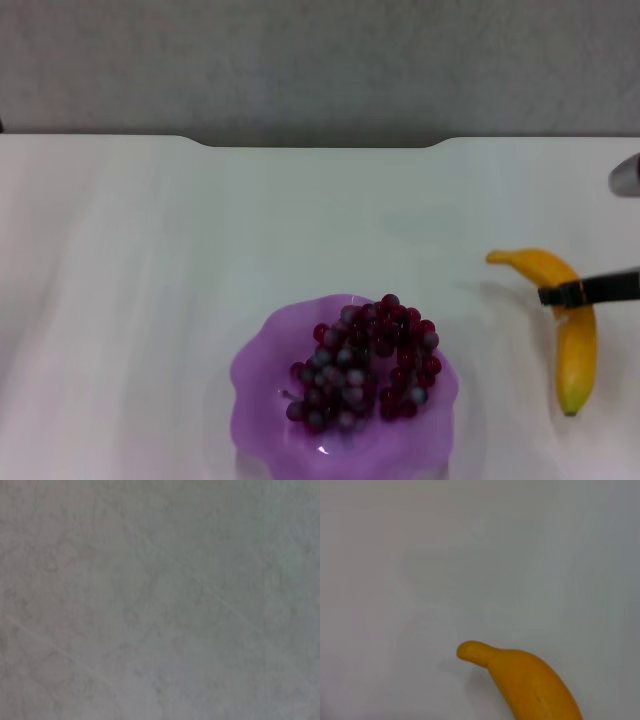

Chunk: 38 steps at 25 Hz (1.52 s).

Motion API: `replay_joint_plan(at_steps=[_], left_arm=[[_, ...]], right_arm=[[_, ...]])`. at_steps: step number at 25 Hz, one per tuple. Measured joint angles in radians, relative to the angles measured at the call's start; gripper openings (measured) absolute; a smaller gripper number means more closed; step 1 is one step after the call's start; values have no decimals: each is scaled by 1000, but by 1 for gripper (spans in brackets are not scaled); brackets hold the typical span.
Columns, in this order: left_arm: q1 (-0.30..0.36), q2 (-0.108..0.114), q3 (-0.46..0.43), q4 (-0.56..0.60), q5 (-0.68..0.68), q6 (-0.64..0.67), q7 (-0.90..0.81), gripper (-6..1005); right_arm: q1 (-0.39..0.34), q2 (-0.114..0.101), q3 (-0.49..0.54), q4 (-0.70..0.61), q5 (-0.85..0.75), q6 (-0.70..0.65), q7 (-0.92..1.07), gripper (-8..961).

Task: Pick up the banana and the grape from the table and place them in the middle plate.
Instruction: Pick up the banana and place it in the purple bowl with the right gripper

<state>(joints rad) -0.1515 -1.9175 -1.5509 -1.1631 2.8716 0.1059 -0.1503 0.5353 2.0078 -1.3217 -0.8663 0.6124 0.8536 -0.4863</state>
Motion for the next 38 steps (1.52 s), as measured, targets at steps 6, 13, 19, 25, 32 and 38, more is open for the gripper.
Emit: replay_joint_plan(at_steps=[6,13,19,25,32,38], left_arm=[[4,0,-4,0,0,0,0,879],[4,0,-5,2,0,-6,0,879],[2,0,-6,2,0,-24,9,879],[-3,0,-6,2,0,-25,12,879],[-4,0,-8,-3,0,-25,12,879],[-6,0,-8,-2,0,-26,12,879]], right_arm=[[-122,2,-2,-299,6,104,5,519],[-168,4,-81,-505,48,216,2,518],[-166,3,-214,-603,84,273,-3,518],[-139,2,-307,-639,85,305,1,519],[-96,4,-392,-625,86,307,2,519],[-58,3,-442,-586,123,297,-2,518]])
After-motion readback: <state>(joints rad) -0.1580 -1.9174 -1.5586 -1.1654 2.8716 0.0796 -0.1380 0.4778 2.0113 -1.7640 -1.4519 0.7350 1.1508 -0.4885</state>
